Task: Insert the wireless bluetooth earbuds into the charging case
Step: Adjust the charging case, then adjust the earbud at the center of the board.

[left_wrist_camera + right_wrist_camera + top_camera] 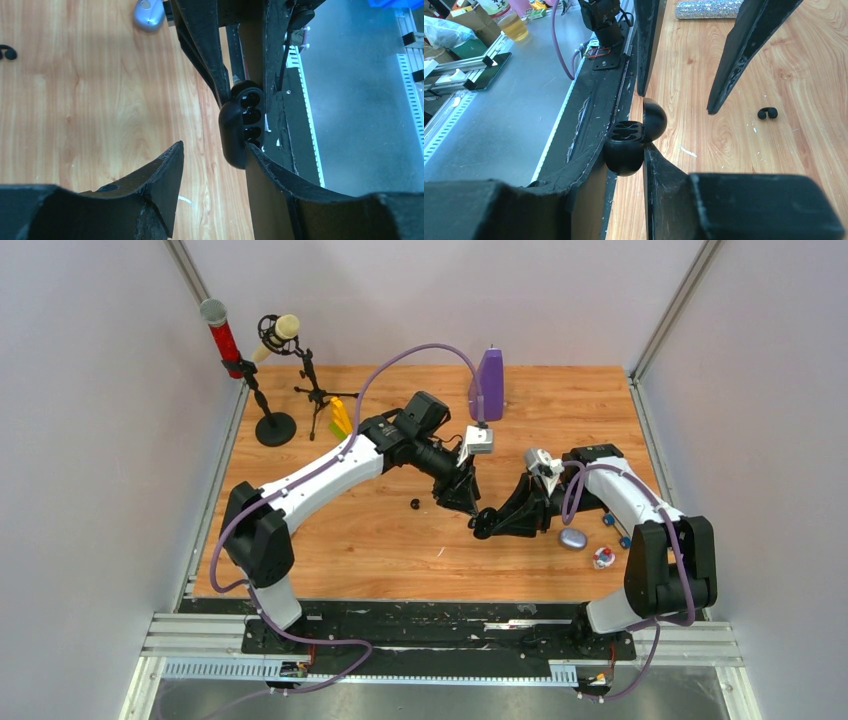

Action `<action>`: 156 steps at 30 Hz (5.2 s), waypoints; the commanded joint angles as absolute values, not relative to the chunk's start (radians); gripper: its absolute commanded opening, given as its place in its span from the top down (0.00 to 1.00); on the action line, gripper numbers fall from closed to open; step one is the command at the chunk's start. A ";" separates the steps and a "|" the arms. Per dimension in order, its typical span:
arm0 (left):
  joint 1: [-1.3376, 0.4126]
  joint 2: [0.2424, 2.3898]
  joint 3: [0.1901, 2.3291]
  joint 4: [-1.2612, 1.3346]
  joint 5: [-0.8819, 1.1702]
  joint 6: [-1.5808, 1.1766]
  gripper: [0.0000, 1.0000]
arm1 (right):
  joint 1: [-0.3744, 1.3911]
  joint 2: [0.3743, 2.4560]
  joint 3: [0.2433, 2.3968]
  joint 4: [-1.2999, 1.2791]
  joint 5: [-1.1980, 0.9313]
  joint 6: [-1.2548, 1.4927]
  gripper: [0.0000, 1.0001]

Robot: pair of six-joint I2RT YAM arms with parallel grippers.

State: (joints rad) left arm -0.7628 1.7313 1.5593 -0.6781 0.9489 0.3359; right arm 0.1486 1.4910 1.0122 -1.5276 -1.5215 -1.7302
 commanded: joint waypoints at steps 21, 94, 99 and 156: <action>-0.828 1.756 1.611 -0.755 0.945 0.371 0.71 | 0.157 1.498 1.037 -1.536 -1.619 -1.764 1.00; -0.826 1.611 1.534 -0.779 0.393 0.371 0.75 | 0.015 1.595 1.253 -1.458 -1.458 -1.281 0.00; -0.827 1.547 1.463 -0.772 0.124 0.409 0.75 | -0.050 1.445 1.163 -0.782 -0.987 -0.526 0.00; -0.765 1.440 1.253 -0.695 0.068 0.546 0.75 | -0.066 1.980 1.383 -0.580 -0.517 -0.117 0.73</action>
